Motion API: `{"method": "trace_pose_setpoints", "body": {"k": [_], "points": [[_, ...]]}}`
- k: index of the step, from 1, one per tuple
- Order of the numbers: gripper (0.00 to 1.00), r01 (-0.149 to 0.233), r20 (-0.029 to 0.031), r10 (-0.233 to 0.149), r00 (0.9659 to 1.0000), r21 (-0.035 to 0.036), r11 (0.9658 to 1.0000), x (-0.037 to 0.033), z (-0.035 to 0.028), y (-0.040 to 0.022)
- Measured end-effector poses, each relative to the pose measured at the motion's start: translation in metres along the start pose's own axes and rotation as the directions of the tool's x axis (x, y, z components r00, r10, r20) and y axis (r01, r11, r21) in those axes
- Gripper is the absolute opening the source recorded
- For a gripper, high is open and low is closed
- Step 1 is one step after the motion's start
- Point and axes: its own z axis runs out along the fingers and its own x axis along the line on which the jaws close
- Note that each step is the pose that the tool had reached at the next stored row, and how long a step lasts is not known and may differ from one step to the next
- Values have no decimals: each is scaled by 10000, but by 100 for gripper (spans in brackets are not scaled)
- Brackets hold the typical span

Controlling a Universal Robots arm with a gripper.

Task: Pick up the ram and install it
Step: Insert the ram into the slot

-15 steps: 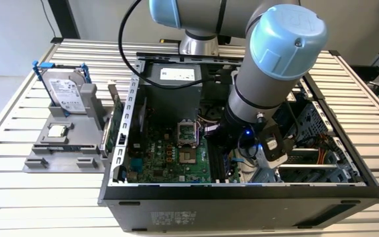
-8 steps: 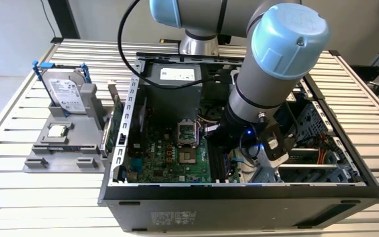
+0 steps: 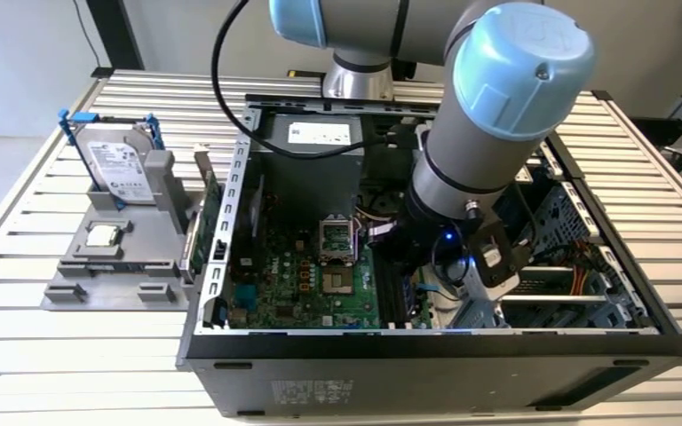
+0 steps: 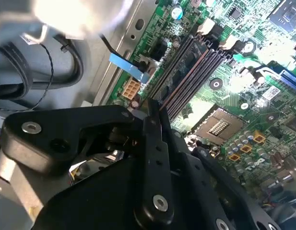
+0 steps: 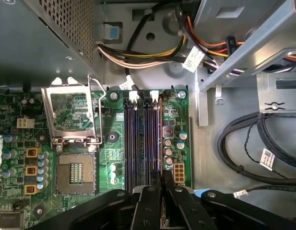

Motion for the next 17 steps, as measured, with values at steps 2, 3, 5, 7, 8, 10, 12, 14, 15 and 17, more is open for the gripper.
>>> {"method": "trace_pose_setpoints", "body": {"k": [2, 3, 5, 7, 8, 10, 12, 14, 15, 17], "points": [[0, -2, -3, 2, 10000, 2, 10000, 1, 22, -5], [0, -2, -2, 2, 10000, -4, 10000, 1, 27, -6], [0, -1, -1, 1, 10000, -13, 10000, 0, 31, -4], [0, 0, -2, 0, 10000, -26, 10000, 0, 32, -4], [0, -1, -2, 0, 10000, -40, 10000, 0, 31, -4], [0, 0, -4, 0, 10000, -72, 10000, 0, 32, -4], [0, 4, -7, -4, 10000, -120, 9999, 0, 30, -4], [0, 35, -13, -35, 10000, -165, 9999, 0, 29, -4], [0, 49, -15, -50, 10000, -165, 9999, 0, 29, -4], [0, 77, -22, -78, 10000, -165, 9998, 0, 29, -4]]}}
